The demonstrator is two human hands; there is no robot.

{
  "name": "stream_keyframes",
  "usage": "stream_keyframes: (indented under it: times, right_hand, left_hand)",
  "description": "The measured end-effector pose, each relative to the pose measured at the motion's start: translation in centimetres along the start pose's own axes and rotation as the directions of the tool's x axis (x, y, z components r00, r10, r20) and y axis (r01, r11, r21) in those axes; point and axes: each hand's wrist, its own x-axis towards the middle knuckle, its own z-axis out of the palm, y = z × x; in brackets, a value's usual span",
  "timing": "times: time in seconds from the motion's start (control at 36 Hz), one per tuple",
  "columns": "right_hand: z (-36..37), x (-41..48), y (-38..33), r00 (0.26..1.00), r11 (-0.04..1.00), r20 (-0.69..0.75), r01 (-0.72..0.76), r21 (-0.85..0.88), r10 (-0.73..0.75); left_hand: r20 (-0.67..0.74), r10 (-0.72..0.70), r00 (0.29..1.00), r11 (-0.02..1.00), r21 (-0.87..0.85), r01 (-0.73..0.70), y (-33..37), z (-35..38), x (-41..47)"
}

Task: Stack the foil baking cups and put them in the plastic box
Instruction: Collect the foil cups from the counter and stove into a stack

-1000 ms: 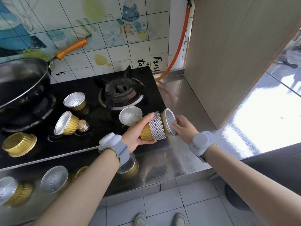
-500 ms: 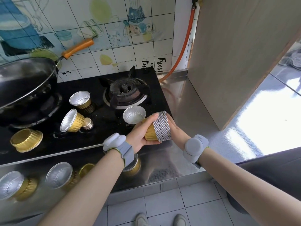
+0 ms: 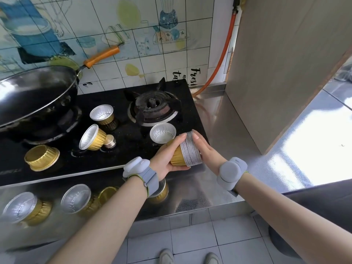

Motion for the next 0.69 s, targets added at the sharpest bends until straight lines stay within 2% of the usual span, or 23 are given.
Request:
stream_keyframes:
  times: [0.22, 0.33, 0.56, 0.69]
  right_hand:
    - [0.8, 0.0, -0.6, 0.998, 0.998, 0.030, -0.050, -0.044, 0.051]
    - [1.1, -0.1, -1.3, 0.994, 0.994, 0.049, -0.102, 0.034, 0.100]
    - [2.0, 1.6, -1.9, 0.999, 0.973, -0.039, -0.004, -0.231, -0.005]
    - [2.6, 2.7, -2.3, 0.998, 0.931, -0.055, -0.014, -0.364, -0.007]
  left_hand:
    - [-0.022, -0.003, 1.000, 1.000, -0.007, 0.003, -0.1, -1.3, -0.6]
    - [-0.028, -0.002, 1.000, 1.000, -0.027, 0.001, 0.0, -2.1, -0.9]
    - [-0.052, 0.052, 0.997, 0.996, -0.069, -0.055, 0.7, -4.4, -1.9]
    - [-0.081, 0.090, 0.993, 0.993, -0.068, -0.096, 1.1, -6.3, -2.3]
